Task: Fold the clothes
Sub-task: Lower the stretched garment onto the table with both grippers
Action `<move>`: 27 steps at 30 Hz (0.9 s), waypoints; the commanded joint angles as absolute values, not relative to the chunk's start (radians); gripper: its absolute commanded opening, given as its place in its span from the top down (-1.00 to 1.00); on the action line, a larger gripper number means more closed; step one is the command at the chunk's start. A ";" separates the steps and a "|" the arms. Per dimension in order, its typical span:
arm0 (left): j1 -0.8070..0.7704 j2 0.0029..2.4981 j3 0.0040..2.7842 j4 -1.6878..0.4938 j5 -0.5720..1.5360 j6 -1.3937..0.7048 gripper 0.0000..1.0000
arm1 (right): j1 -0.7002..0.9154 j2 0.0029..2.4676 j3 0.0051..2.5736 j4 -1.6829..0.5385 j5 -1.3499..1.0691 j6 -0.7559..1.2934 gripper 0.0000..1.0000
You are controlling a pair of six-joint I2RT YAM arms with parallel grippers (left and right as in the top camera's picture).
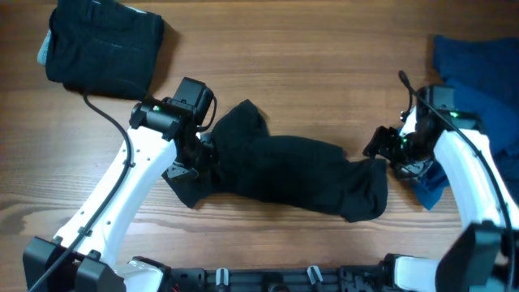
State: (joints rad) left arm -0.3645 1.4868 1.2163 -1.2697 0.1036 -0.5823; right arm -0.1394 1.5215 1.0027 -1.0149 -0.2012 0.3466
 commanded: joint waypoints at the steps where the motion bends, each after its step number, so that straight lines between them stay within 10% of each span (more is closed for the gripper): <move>1: -0.364 1.481 1.208 -1.262 0.116 -0.592 0.92 | -0.142 1.616 1.000 -1.005 -0.197 0.302 -0.43; 14: -0.364 1.481 1.208 -1.238 0.116 -0.592 0.92 | -0.142 1.711 1.000 -0.959 -0.331 0.203 0.24; 27: -0.364 1.481 1.208 -1.237 0.116 -0.591 0.90 | -0.141 1.711 0.999 -0.874 -0.204 0.232 -0.05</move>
